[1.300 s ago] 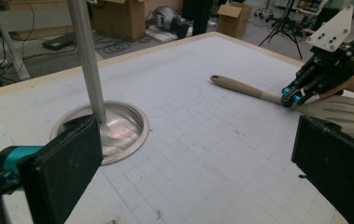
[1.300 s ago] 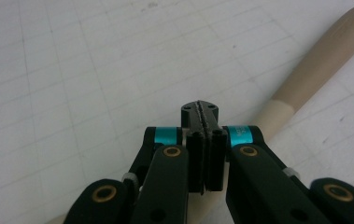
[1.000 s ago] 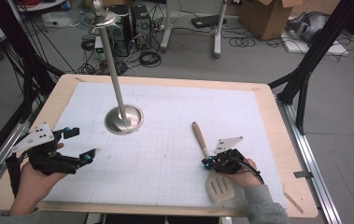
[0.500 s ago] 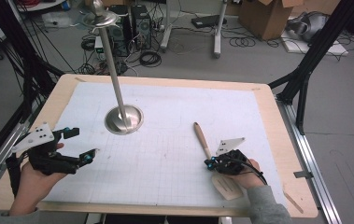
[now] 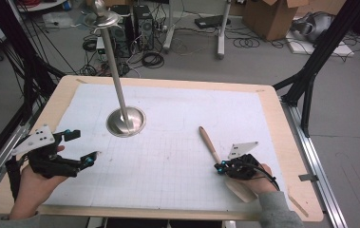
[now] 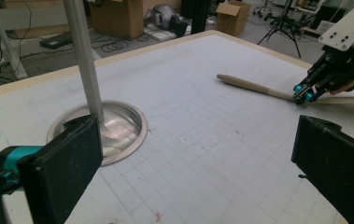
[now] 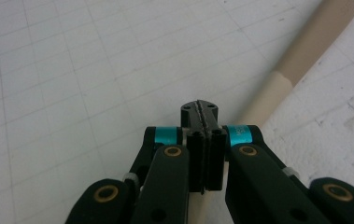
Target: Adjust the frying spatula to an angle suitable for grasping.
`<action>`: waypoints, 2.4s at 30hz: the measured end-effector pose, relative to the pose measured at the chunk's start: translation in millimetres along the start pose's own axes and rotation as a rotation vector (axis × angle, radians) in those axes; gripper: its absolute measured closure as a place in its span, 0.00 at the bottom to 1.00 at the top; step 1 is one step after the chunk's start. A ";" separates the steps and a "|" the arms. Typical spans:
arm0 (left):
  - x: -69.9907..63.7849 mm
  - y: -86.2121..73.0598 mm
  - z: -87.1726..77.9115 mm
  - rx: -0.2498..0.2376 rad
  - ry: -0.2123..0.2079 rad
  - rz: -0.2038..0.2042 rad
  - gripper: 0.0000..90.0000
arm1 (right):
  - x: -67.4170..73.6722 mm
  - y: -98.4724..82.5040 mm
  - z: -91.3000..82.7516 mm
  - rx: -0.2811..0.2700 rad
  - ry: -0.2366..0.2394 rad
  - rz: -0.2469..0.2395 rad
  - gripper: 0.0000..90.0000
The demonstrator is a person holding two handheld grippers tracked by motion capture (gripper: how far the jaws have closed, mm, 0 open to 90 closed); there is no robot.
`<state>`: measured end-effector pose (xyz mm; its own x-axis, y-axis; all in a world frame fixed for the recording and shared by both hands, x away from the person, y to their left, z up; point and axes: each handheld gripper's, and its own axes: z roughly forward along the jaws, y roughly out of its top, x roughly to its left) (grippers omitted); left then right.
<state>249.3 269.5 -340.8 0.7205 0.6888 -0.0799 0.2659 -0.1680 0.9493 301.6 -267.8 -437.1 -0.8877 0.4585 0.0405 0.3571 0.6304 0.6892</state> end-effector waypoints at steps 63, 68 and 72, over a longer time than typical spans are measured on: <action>2.1 -7.1 -13.2 0.000 0.039 -0.018 0.03 | -45.5 21.1 20.8 -0.011 -0.169 0.251 1.00; 1.8 -7.6 -11.8 0.005 0.038 -0.016 0.03 | -42.0 23.3 23.3 -0.005 -0.146 0.228 1.00; 2.1 -7.8 -12.2 0.002 0.038 -0.019 0.03 | -41.3 23.9 23.1 -0.004 -0.139 0.213 1.00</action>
<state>241.0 280.8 -344.6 0.6906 0.7181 -0.0866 0.2809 -0.1560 0.9470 353.5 -257.2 -439.0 -0.7439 0.6628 0.0854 0.5305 0.5080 0.6786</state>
